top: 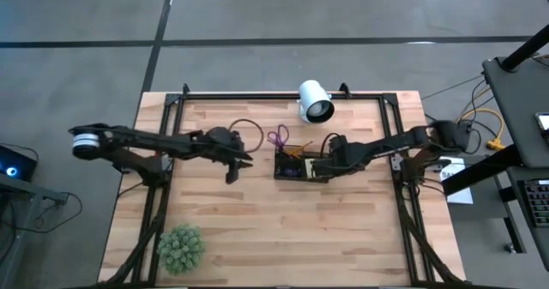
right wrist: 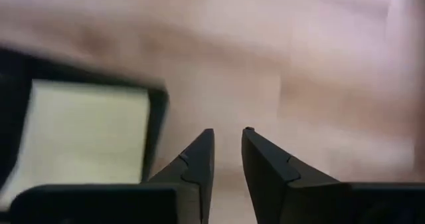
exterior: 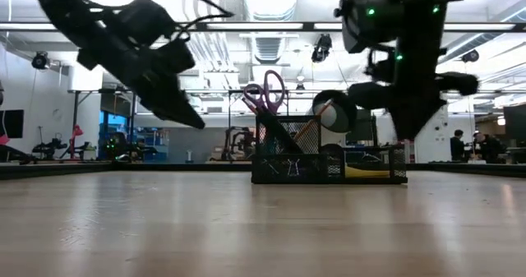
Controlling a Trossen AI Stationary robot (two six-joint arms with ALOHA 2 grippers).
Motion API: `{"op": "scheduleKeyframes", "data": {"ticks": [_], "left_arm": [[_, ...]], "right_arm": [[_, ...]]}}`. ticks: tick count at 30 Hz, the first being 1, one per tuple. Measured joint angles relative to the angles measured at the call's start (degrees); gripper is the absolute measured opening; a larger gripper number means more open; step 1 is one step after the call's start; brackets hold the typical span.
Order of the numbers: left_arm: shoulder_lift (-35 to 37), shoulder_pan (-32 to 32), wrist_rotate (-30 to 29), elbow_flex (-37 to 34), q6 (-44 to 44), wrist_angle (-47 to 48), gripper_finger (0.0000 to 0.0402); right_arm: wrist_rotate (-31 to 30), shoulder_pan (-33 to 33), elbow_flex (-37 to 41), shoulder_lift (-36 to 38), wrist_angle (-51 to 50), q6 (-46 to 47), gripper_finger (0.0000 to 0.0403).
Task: Pick and place office supplies into organizer
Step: Return to Home Position
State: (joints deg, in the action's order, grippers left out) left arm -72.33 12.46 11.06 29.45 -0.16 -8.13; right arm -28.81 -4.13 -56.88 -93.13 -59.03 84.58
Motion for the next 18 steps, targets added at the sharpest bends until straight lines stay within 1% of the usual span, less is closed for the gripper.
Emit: {"op": "scheduleKeyframes", "data": {"ticks": [1, 3, 5, 6, 7, 9, 10, 11, 12, 13, 14, 15, 17, 18], "left_arm": [[1.22, 0.28, -1.2, -1.04, -0.79, -0.47, 0.009], [4.92, 0.68, -1.66, -1.8, -3.03, 1.34, 0.009], [10.2, 0.59, -1.15, -1.4, -5.45, 1.64, 0.009], [13.53, 0.55, 0.3, -1.09, -5.71, 1.65, 0.009], [16.39, 0.55, 2.35, -0.29, -5.55, 0.92, 0.009], [21.76, 0.59, 6.32, 1.25, -4.59, -0.02, 0.009], [23.93, 0.82, 8.11, 1.67, -3.85, 0.34, 0.009], [25.72, 1.07, 8.97, 2.02, -3.79, 1.0, 0.009], [27.23, 1.45, 9.48, 2.14, -4.19, 2.18, 0.009], [28.67, 1.93, 9.89, 2.12, -5.28, 4.23, 0.009], [30.1, 2.4, 10.73, 2.01, -6.79, 6.31, 0.009], [31.43, 2.7, 11.82, 1.93, -8.52, 8.06, 0.009], [34.37, 2.83, 14.43, 1.91, -11.95, 9.3, 0.009], [35.92, 2.79, 14.85, 1.91, -13.68, 9.66, 0.009]], "right_arm": [[2.48, -0.22, 0.17, 0.65, -0.84, 1.51, 0.0065], [6.57, -1.45, 1.04, 2.06, -1.36, 4.6, 0.0059], [6.9, -3.83, 1.13, 4.32, 0.73, 6.0, 0.0053], [6.28, -4.88, 1.13, 6.0, 4.04, 3.75, 0.005], [5.62, -5.75, 1.13, 7.89, 8.53, -1.18, 0.0047], [5.43, -6.12, 1.08, 11.91, 17.82, -15.02, 0.0039], [5.81, -5.64, 1.01, 13.73, 20.74, -21.65, 0.0036], [6.21, -4.97, 0.96, 16.12, 21.92, -27.8, 0.0034], [5.9, -4.3, 0.96, 18.31, 20.73, -32.53, 0.0032], [5.4, -3.62, 0.86, 20.83, 17.82, -34.98, 0.003], [4.57, -3.03, 0.4, 23.57, 14.26, -34.77, 0.0029], [4.26, -2.62, -0.23, 26.21, 11.63, -31.92, 0.0028], [2.13, -2.33, -1.55, 31.73, 9.29, -25.67, 0.0028], [1.09, -2.37, -1.92, 34.28, 8.76, -24.27, 0.0029]]}}
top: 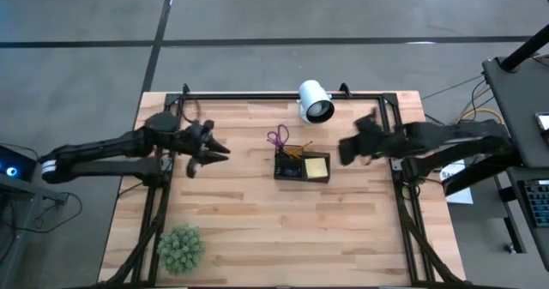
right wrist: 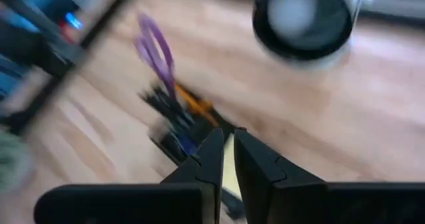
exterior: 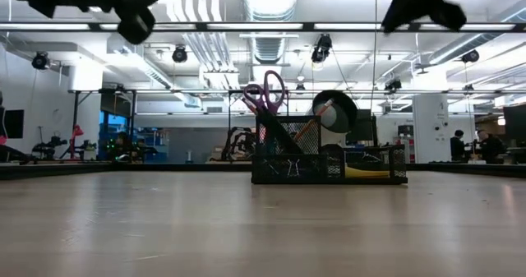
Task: Pick and place office supplies into organizer
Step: Return to Home Position
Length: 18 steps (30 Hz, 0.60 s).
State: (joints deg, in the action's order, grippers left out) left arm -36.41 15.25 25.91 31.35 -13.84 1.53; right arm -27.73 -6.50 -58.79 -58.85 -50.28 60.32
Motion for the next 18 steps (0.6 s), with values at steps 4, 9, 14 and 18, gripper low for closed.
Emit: {"op": "scheduleKeyframes", "data": {"ticks": [4, 9, 14, 18], "left_arm": [[4.73, 0.06, -0.04, 0.0, -2.55, 0.58, 0.009], [8.05, 0.02, 0.82, -0.13, -14.12, -0.46, 0.009], [12.22, -0.13, 14.51, -1.03, -7.44, -0.82, 0.009], [17.94, -0.05, 12.5, -5.45, -8.55, -0.67, 0.009]], "right_arm": [[-4.26, -3.02, -1.08, 8.63, 2.61, -5.45, 0.0029], [-4.58, -6.8, 0.65, 15.54, 7.63, -15.89, 0.0028], [-3.03, -7.26, 10.24, 23.02, 8.12, -10.63, 0.0028], [2.46, -7.22, 24.4, 33.42, 23.11, -11.05, 0.0029]]}}
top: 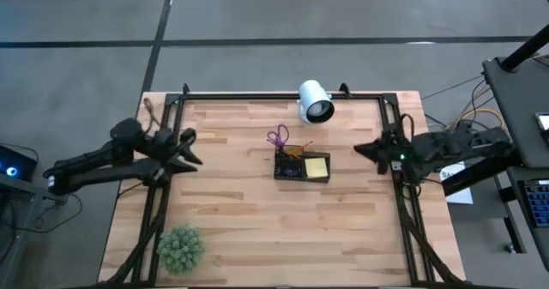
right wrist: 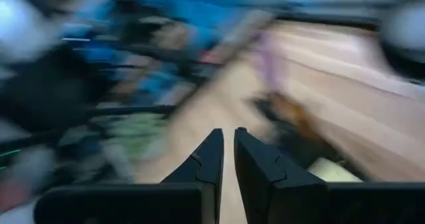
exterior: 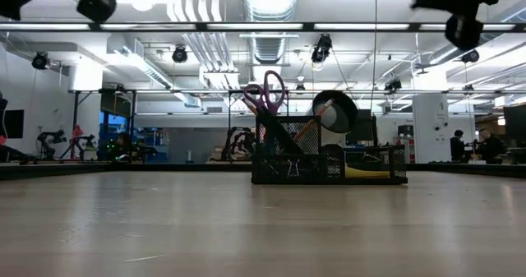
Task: Pick and place office supplies into organizer
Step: Return to Home Position
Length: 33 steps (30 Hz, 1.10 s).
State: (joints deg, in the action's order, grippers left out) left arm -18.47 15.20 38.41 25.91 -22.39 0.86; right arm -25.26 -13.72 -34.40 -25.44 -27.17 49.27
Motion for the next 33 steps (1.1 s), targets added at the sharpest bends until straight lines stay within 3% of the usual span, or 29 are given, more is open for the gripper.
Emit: {"op": "scheduleKeyframes", "data": {"ticks": [3, 5, 12, 18, 26, 33], "left_arm": [[4.04, -0.02, -0.3, -5.54, -2.71, -9.59, 0.009], [5.46, -0.02, -1.18, -10.58, -3.73, -19.77, 0.009], [4.77, 0.23, -6.33, -25.48, -8.52, -42.29, 0.009], [2.68, 1.69, -8.78, -25.42, -7.98, -39.36, 0.009], [2.93, 1.95, -7.82, -25.44, -10.45, -38.77, 0.009], [2.59, 2.01, -7.01, -25.48, -11.9, -37.43, 0.009]], "right_arm": [[7.81, 0.21, 9.22, 6.72, 17.9, -9.0, 0.0029], [10.41, 0.3, 13.5, 11.06, 23.62, -13.0, 0.0029], [10.8, 1.66, 23.12, 24.43, 24.53, -16.22, 0.0029], [10.29, 4.31, 26.87, 24.29, 22.19, -19.04, 0.0029], [10.64, 8.33, 30.73, 25.43, 20.23, -22.26, 0.0029], [15.97, 10.6, 31.57, 25.39, 22.4, -29.14, 0.0029]]}}
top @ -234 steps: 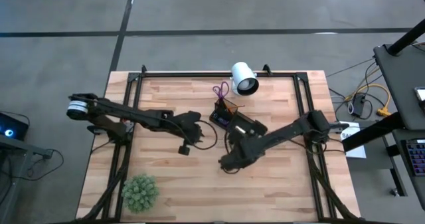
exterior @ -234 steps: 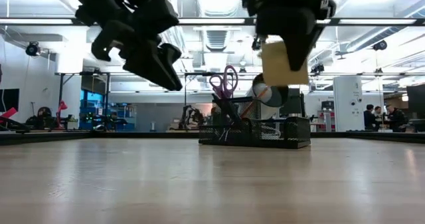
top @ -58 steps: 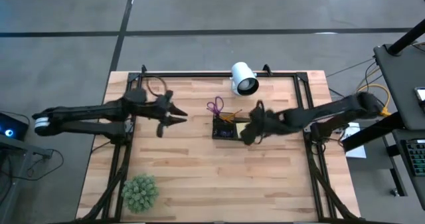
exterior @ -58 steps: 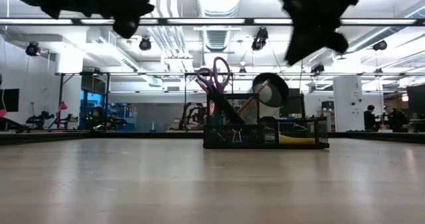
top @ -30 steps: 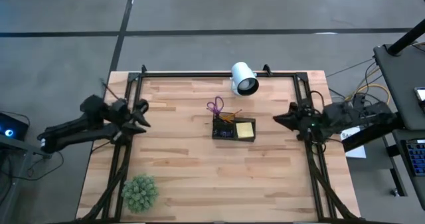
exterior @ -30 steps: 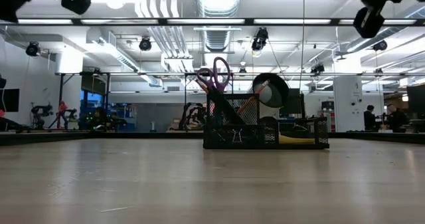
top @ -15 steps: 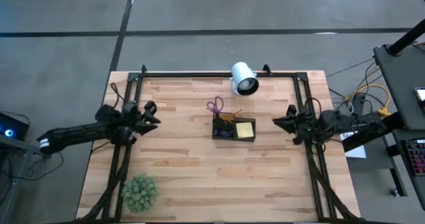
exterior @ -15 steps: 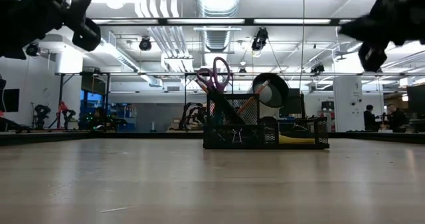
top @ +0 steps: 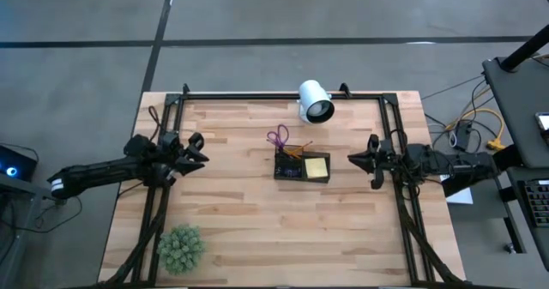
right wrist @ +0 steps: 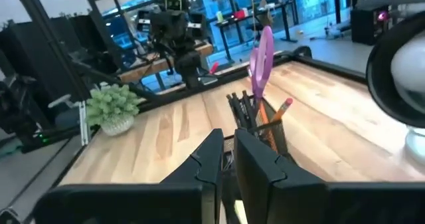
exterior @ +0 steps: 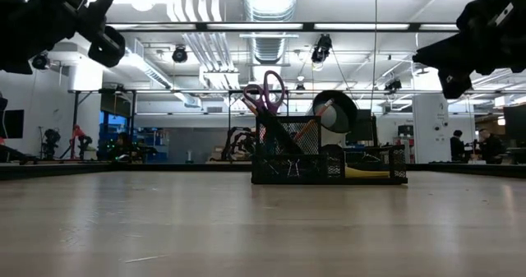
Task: Pick and place office supplies into organizer
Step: Return to Home Position
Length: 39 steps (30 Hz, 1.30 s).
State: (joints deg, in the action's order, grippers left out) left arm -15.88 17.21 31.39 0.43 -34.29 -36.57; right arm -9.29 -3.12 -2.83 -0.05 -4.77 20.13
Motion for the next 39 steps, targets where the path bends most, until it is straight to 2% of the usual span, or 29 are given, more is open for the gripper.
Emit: {"op": "scheduleKeyframes", "data": {"ticks": [39], "left_arm": [[0.14, 0.0, -0.04, -0.13, 0.19, -0.26, 0.009]], "right_arm": [[-0.08, 0.33, -0.53, -1.23, -1.63, -1.08, 0.0029]]}}
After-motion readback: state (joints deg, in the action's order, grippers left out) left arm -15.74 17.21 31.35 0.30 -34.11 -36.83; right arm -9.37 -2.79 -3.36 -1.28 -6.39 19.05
